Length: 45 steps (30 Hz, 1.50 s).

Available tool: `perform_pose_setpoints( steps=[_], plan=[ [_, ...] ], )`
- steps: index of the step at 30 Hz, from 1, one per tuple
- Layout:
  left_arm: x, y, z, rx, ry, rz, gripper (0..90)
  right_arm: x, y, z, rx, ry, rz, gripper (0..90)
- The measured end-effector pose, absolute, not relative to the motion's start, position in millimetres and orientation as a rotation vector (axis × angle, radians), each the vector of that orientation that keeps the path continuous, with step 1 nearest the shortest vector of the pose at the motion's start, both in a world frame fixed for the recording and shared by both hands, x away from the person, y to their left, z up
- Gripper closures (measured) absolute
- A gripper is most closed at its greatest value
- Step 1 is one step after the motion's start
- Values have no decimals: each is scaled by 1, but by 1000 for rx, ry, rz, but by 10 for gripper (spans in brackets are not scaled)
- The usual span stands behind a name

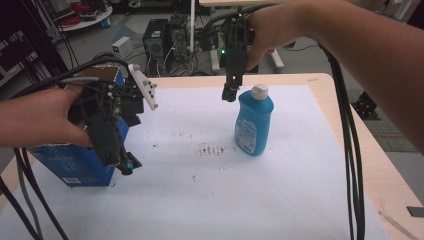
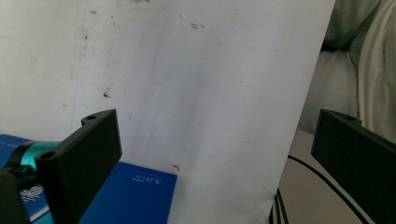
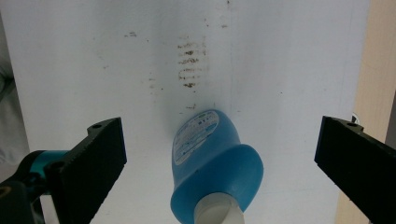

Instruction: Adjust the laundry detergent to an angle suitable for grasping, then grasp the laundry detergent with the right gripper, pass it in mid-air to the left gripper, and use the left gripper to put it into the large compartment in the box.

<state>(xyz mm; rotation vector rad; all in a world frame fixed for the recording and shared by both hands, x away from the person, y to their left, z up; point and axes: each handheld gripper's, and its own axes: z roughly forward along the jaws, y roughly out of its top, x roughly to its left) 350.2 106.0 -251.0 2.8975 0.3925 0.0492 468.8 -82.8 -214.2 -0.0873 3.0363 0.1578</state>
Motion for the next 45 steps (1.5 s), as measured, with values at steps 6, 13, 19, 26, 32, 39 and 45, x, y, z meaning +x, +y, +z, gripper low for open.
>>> perform_pose_setpoints(
  steps=[6,13,19,26,32,39,45],
  plan=[
    [351,105,-251,2895,401,47,17,468,-86,-211,-84,3032,168,13],
    [352,104,-250,2890,407,53,17,467,-90,-208,-69,3031,176,13],
    [352,105,-251,2890,426,56,17,465,-96,-206,-71,3024,174,13],
    [349,102,-249,2885,425,66,17,462,-105,-199,-59,3013,180,13],
    [347,102,-248,2886,426,69,17,458,-109,-196,-44,3006,180,13],
    [345,103,-247,2887,426,70,17,455,-115,-193,-19,2990,180,13],
    [346,101,-247,2882,422,72,17,451,-127,-188,35,2975,182,13]
  ],
)
